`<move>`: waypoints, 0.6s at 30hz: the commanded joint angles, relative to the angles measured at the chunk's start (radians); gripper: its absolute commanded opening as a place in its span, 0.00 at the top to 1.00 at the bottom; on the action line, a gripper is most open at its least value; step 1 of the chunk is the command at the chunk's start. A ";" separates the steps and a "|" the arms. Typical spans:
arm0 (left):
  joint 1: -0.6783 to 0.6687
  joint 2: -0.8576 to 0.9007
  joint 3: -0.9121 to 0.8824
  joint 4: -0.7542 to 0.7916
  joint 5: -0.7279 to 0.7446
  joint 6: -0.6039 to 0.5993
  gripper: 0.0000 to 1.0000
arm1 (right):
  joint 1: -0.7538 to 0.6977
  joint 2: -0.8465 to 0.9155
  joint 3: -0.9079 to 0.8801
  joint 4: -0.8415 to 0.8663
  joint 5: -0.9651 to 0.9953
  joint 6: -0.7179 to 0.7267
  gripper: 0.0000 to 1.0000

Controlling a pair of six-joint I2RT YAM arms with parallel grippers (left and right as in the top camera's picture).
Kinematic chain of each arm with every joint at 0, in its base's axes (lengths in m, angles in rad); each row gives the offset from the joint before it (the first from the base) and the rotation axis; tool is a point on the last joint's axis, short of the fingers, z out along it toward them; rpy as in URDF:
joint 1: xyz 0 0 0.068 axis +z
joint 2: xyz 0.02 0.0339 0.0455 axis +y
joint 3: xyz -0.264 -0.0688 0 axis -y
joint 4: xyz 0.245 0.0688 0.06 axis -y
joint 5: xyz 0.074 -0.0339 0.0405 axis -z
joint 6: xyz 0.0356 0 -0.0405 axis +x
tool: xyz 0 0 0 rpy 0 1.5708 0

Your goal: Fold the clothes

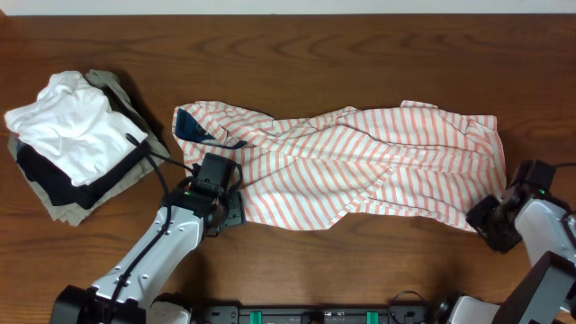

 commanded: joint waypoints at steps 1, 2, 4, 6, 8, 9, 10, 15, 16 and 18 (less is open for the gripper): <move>0.003 0.006 -0.006 -0.001 -0.019 -0.057 0.29 | -0.003 -0.010 -0.029 0.019 0.017 0.012 0.86; 0.003 0.006 -0.006 -0.001 -0.019 -0.067 0.28 | -0.003 -0.010 -0.031 0.024 0.017 0.012 0.90; 0.003 0.006 -0.006 -0.001 -0.019 -0.089 0.24 | -0.003 -0.010 -0.032 0.032 0.016 0.011 0.98; 0.003 0.006 -0.006 0.005 -0.019 -0.108 0.21 | -0.003 -0.010 -0.032 0.039 0.017 0.011 0.99; 0.003 0.006 -0.006 0.021 -0.019 -0.110 0.20 | -0.003 -0.010 -0.032 0.042 0.016 0.010 0.99; 0.003 0.006 -0.006 0.033 -0.019 -0.109 0.20 | -0.003 -0.010 -0.032 0.045 0.016 0.007 0.99; 0.003 0.006 -0.006 0.043 -0.019 -0.109 0.20 | -0.003 -0.010 -0.032 0.045 0.016 0.007 0.99; 0.003 0.006 -0.006 0.079 -0.019 -0.109 0.20 | -0.003 -0.010 -0.032 0.045 0.016 0.000 0.99; 0.003 0.006 -0.006 0.081 -0.020 -0.109 0.20 | -0.003 -0.010 -0.032 0.045 0.016 0.000 0.99; 0.003 0.006 -0.006 0.082 -0.020 -0.109 0.20 | -0.003 -0.010 -0.032 0.045 0.016 -0.008 0.99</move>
